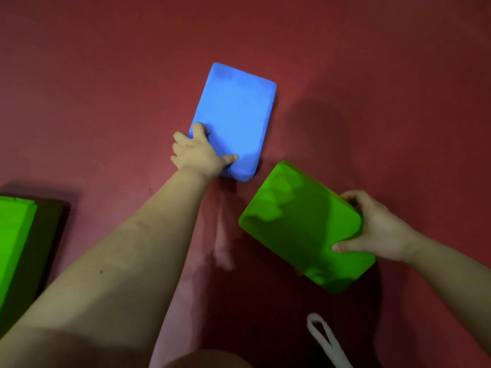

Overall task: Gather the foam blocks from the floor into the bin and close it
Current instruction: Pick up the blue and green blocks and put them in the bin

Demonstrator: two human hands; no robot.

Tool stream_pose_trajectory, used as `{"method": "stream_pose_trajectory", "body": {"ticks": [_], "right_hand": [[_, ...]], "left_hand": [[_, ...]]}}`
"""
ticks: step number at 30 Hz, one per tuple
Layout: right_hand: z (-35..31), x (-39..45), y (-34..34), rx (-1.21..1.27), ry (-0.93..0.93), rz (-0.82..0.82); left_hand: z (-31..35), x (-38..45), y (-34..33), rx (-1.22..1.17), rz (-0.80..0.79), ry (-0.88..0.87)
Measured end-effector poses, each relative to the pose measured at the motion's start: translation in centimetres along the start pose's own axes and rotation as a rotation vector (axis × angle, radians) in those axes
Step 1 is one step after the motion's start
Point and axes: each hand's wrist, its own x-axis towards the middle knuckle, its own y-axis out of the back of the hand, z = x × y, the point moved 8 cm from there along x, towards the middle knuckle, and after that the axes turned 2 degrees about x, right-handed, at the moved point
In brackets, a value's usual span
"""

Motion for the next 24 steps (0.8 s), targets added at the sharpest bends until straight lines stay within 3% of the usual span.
{"method": "stream_pose_trajectory", "body": {"ticks": [3,7,13,17,21,24], "right_hand": [[0.5,0.5,-0.4,-0.016,-0.019,-0.014],[1.0,0.5,-1.1,-0.022,-0.053,-0.065],[-0.6,-4.1,-1.9,0.011,-0.182,-0.055],[-4.4,-10.3,0.0,-0.089,-0.266,-0.020],[-9.0,-18.9,5.5,-0.092,-0.360,0.056],[-13.3,-26.2,10.9,-0.075,-0.378,0.099]], "left_hand": [[1.5,-1.7,0.9,-0.132,0.147,-0.087],[2.9,-3.1,1.5,-0.067,0.224,-0.132],[3.2,-7.1,3.2,-0.182,0.094,-0.124],[3.9,-13.4,8.9,0.091,0.133,-0.118],[6.5,-21.2,14.9,0.290,-0.003,-0.131],[11.3,-27.6,20.4,0.371,-0.074,-0.249]]}}
